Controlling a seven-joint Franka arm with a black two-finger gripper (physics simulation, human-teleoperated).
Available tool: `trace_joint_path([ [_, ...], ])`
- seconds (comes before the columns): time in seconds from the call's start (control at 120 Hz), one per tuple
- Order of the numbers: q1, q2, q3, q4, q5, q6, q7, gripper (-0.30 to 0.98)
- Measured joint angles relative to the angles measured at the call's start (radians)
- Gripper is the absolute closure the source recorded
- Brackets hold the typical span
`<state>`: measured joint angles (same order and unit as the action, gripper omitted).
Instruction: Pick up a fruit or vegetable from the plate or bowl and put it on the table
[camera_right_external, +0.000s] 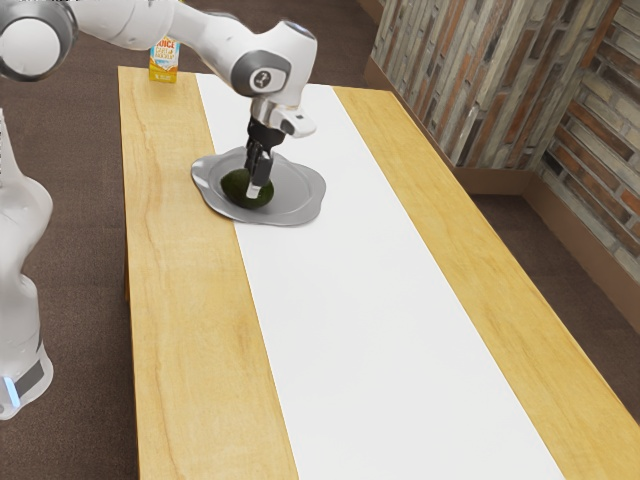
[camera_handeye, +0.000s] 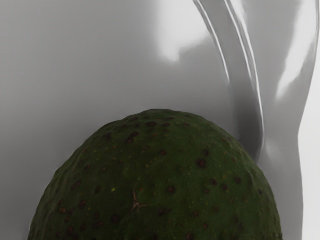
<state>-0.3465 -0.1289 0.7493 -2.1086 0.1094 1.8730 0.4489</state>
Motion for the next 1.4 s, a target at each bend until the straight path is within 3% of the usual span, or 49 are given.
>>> trace_joint_path([
  [0.167, -0.002, 0.038, 0.001, -0.003, -0.019, 0.019, 0.005, 0.00],
  [0.308, -0.002, 0.046, 0.002, 0.002, -0.034, 0.027, 0.008, 0.14],
  [0.433, -0.001, 0.044, -0.003, 0.032, -0.036, 0.029, 0.009, 0.19],
  [0.55, -0.005, 0.084, -0.026, 0.178, -0.033, 0.027, 0.009, 0.17],
  [0.658, 0.040, 0.235, -0.086, 0.415, -0.046, 0.016, 0.010, 0.18],
  [0.817, -0.003, 0.415, -0.171, 0.638, -0.106, -0.006, 0.011, 0.19],
  [0.95, 0.010, 0.451, -0.182, 0.657, -0.140, -0.015, 0.012, 0.19],
  [1.067, 0.081, 0.474, -0.262, 0.680, -0.160, -0.019, 0.013, 0.19],
  [1.15, 0.095, 0.477, -0.279, 0.684, -0.166, -0.021, 0.014, 0.09],
  [1.4, 0.114, 0.475, -0.307, 0.683, -0.173, -0.025, 0.018, 0.02],
])
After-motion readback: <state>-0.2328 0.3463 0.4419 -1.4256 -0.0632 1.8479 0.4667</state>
